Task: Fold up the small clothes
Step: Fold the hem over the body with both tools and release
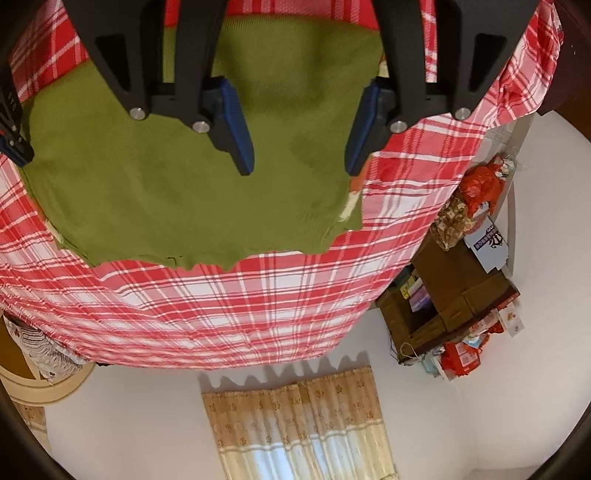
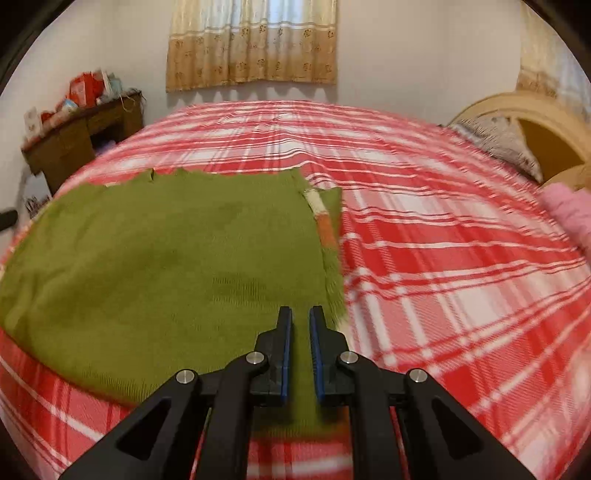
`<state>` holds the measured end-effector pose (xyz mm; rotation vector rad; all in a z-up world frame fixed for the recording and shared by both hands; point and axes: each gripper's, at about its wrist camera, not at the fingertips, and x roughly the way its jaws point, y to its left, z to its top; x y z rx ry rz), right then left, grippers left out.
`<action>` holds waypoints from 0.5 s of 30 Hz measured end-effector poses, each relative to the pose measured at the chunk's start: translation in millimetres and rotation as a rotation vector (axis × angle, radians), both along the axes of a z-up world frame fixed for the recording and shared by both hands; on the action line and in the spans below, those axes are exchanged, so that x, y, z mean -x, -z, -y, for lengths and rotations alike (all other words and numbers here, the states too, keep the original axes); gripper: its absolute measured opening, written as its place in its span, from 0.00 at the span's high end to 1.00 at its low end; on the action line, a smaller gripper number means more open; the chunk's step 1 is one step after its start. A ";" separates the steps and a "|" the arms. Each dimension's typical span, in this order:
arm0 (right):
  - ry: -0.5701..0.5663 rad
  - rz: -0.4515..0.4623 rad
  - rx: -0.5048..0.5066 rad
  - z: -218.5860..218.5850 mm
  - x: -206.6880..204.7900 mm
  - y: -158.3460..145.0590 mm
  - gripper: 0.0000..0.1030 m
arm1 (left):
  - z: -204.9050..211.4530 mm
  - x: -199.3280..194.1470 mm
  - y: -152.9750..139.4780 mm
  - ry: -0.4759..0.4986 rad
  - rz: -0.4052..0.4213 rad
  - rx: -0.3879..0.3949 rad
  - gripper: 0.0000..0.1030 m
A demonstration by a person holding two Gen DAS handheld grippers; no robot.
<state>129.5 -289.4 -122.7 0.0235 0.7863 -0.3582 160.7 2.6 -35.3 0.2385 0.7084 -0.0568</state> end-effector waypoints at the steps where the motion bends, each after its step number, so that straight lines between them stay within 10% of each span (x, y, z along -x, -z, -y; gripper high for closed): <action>1: -0.014 0.019 -0.006 -5.2 6.3 -3.7 0.90 | -1.4 3.0 -0.9 -0.002 0.006 -0.001 0.47; 15: -0.076 -0.005 -0.035 -19.5 12.6 21.3 0.90 | -11.1 22.0 -0.9 -0.040 0.035 -0.016 0.28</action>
